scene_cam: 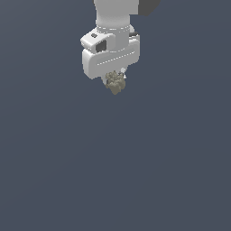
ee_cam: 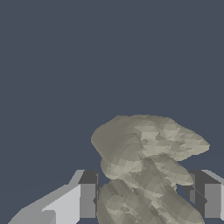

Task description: Pick up the object and move it to a goal position.

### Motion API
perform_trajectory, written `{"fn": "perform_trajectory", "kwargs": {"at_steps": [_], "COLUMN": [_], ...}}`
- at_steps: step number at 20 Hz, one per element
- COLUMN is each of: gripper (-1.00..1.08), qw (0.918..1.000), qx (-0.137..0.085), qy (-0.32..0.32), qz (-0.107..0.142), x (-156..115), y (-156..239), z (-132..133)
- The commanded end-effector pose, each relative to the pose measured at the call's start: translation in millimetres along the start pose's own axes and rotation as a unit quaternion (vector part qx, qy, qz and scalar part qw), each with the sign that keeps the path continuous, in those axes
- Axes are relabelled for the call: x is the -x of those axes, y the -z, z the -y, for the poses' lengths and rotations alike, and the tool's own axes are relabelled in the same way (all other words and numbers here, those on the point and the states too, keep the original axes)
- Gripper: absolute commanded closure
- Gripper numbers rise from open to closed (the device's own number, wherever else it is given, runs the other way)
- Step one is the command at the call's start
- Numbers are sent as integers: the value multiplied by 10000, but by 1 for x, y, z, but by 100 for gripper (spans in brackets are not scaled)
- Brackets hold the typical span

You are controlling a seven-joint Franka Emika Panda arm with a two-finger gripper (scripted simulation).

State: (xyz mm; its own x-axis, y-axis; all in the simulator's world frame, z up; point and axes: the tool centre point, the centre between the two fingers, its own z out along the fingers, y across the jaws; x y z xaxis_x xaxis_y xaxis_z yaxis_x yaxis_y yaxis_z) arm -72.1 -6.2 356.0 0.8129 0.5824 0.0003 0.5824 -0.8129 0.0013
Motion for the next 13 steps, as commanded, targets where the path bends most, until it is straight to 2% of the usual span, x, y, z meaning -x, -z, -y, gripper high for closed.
{"fn": "perform_trajectory", "kwargs": {"at_steps": [1, 7, 13], "gripper": [108, 108, 108], "qw": [10000, 10000, 10000], "qx": [-5, -6, -6], "qy": [-1, -2, -2], "qz": [3, 1, 1], "x": [6, 13, 16], "y": [18, 47, 57], "z": [8, 19, 23]}}
